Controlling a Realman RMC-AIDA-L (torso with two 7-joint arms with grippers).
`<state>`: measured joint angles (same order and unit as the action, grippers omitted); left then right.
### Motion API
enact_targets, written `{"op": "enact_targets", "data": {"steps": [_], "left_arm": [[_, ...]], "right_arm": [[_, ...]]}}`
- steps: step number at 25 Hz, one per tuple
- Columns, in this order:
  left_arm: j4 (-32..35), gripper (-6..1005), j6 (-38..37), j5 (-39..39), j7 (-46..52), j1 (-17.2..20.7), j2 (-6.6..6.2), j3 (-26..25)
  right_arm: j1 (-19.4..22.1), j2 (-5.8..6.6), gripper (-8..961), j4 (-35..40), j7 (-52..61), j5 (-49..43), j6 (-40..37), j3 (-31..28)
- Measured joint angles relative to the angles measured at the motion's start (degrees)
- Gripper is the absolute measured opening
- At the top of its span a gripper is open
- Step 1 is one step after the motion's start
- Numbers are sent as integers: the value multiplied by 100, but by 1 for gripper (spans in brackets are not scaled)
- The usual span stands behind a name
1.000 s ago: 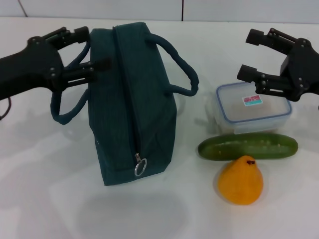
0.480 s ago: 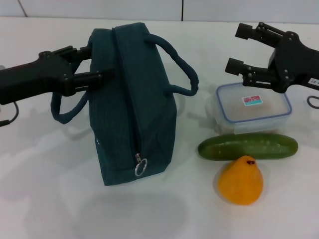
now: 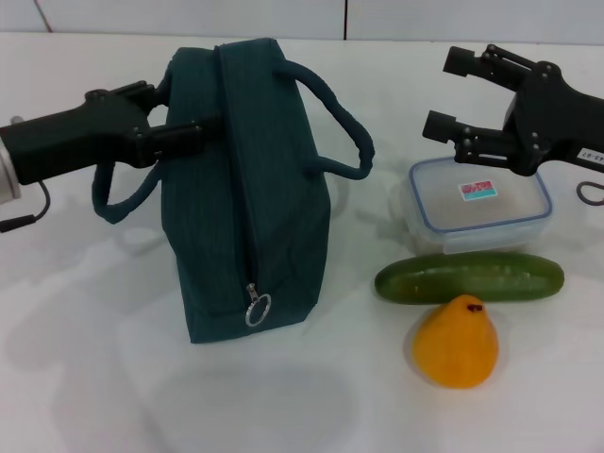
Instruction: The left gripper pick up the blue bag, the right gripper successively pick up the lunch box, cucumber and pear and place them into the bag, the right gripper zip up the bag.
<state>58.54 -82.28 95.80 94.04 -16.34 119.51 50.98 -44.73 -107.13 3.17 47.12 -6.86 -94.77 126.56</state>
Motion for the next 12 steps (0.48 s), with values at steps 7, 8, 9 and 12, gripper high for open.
{"op": "enact_targets", "data": {"steps": [7,8,9,12], "left_arm": [[-137,723,-33,-14,-238,-34,-13,-1],[-140,685,-34,-25,-232,-35,-12,-1],[-142,647,-34,-36,-215,-39,-12,-2],[-145,531,-34,-45,-111,-54,-13,-5]], "right_arm": [[102,1,856,-21,-23,35,8,-6],[116,1,856,-23,-33,44,9,-10],[143,4,856,-23,-52,55,10,-24],[192,24,856,-7,-87,64,8,-72]]}}
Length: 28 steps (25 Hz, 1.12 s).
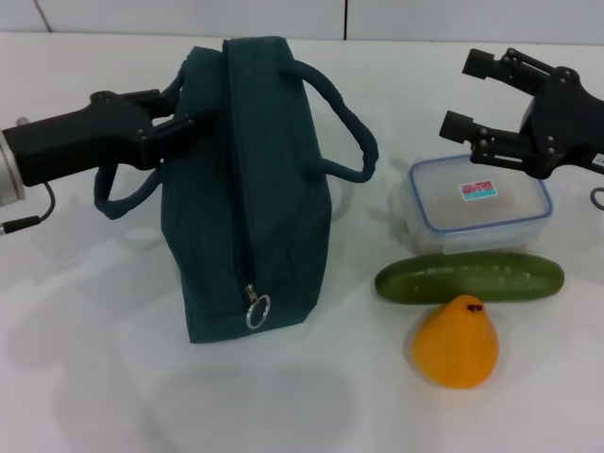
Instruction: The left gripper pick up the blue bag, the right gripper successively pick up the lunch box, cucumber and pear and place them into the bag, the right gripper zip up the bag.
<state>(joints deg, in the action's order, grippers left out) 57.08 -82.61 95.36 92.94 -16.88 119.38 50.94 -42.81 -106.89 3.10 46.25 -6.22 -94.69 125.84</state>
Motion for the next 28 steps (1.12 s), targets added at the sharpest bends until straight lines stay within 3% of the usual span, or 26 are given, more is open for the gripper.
{"op": "enact_targets", "data": {"steps": [5,16,21,28], "left_arm": [[-11,296,0,10,108,-56,2,2],[-19,162,-19,116,78,-91,17,11],[-35,72,-3,132,31,-107,31,21],[-193,43,9,-79,-227,-121,32,61]], "right_arm": [[16,-4,856,4,-3,2,-12,-11],[262,-91,856,-12,53,9,31,-75],[728,-297,856,-28,94,18,88,-695],[1590,-670,856,149,107,12,49,-1778]]}}
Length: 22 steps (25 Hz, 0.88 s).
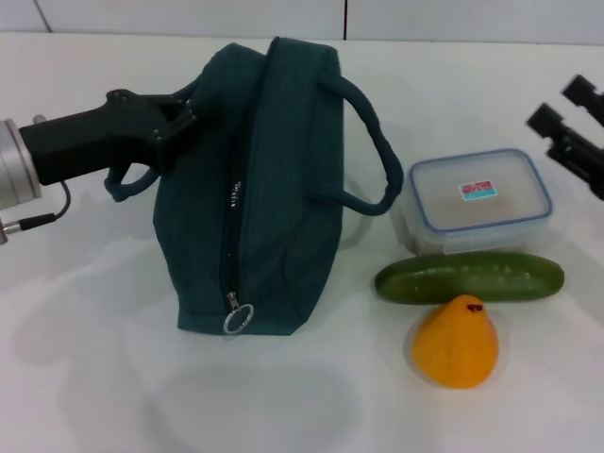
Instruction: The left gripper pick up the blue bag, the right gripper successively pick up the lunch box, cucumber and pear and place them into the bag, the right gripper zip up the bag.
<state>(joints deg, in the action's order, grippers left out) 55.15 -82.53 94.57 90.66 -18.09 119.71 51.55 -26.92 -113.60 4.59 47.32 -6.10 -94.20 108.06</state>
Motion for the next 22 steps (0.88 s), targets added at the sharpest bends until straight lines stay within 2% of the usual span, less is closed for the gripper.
{"op": "enact_targets", "data": {"steps": [2,5,10,22], "left_arm": [[-98,43,-1,-72,-97,-30,-3,2],[-180,43,-4,-64,-119,-119,-16,9],[-199,43,-9,-7,-135,-138,-17,21],[-386,42,-23,6,-418,-195,-8,41]], "right_arm": [[221,-135,856,37,11,1,-5,-330],[564,-232,857,158,101,0,1,-637],[727,-247,857,142,1193,-4,331,-671],[935,-255,857,0,2375,195,967,-685]]}}
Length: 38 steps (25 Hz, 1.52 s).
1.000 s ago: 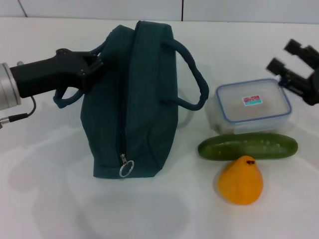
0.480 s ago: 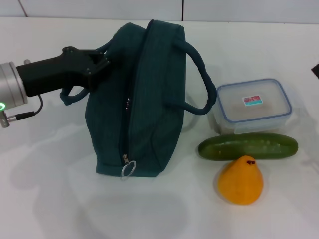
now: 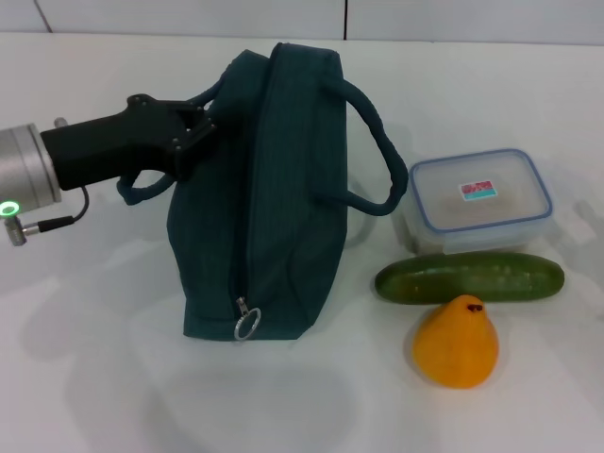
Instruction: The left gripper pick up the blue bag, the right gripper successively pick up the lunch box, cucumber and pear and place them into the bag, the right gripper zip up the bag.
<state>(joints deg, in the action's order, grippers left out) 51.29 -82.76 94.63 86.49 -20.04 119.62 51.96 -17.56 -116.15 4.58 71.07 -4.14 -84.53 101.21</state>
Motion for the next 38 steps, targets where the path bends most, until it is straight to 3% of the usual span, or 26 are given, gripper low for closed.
{"op": "enact_targets", "data": {"steps": [16,30,38], "left_arm": [[-190,43,37,-10,-64,-103,4,54],[-213,43,35,-63,-303,-147,9,51],[-335,42,6,-128,-428,-233,7,123]], "right_arm": [[-264,-2,857,196,915,-48,1248,595],[-745,2,843,254,2113,-52,1665,911],[-827,-3,827,288,2218,-25,1693,959]]}}
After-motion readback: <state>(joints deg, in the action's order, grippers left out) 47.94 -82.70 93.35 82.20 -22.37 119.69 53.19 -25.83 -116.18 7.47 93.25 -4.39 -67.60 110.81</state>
